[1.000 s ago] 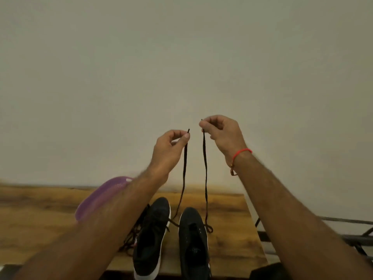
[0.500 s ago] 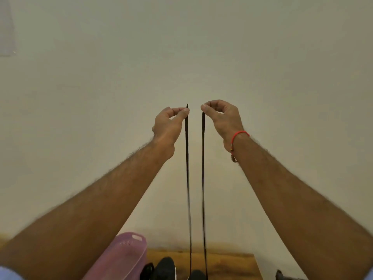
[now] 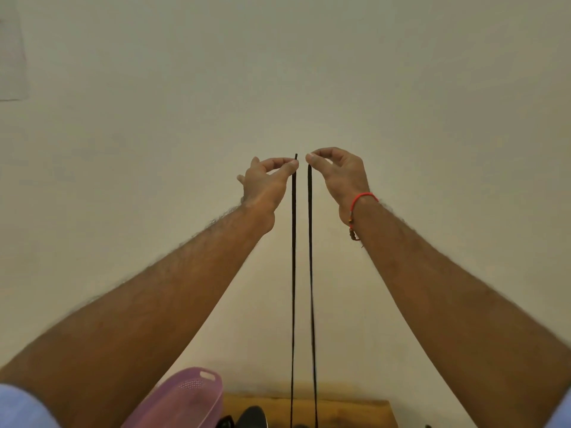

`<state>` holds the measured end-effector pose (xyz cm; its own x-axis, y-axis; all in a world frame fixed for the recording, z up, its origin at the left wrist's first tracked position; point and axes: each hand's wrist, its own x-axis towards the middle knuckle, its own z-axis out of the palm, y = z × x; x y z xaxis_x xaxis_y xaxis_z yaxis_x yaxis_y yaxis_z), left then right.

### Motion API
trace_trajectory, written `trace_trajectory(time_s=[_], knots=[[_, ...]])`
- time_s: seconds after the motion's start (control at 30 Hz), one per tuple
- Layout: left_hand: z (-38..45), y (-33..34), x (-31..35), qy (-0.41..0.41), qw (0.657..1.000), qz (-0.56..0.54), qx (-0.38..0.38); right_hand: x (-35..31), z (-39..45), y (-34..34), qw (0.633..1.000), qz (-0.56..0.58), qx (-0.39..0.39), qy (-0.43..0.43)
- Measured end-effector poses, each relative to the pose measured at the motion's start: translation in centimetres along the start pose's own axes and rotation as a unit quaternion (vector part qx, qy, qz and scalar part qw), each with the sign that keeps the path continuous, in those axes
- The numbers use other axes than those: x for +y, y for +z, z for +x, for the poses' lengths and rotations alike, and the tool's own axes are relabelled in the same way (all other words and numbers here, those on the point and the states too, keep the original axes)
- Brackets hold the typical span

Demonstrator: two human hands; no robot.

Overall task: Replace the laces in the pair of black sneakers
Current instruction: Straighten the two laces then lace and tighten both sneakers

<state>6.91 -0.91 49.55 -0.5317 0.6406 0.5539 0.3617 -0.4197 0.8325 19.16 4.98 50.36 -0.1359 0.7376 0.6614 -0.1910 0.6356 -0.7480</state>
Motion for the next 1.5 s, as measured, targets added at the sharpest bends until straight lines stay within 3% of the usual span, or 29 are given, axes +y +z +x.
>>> trace_trajectory(time_s=[0.57,0.8,1.1,1.27,1.4,1.5], knots=[[0.2,-0.2,0.7,0.016,0.999,0.047,0.009,-0.6,0.4,-0.3,0.999,-0.031,0.000,-0.025],[0.7,-0.4,-2.0,0.040,0.998,0.045,0.021,0.9,-0.4,-0.9,0.999,-0.032,-0.006,-0.005],[-4.9,-2.0,-11.8,0.165,0.952,0.254,-0.044,10.1,-5.1,-4.5,0.994,-0.083,-0.030,0.058],[-10.1,-3.2,-22.0,0.128,0.922,0.341,-0.133,17.8,-11.4,-5.9,0.977,-0.143,-0.082,0.135],[-16.3,-4.3,-29.9,-0.011,0.916,0.335,-0.218,23.5,-17.2,-6.4,0.955,-0.176,-0.113,0.210],[-20.6,-4.7,-34.5,-0.061,0.894,0.354,-0.267,27.5,-21.2,-6.6,0.934,-0.199,-0.132,0.267]])
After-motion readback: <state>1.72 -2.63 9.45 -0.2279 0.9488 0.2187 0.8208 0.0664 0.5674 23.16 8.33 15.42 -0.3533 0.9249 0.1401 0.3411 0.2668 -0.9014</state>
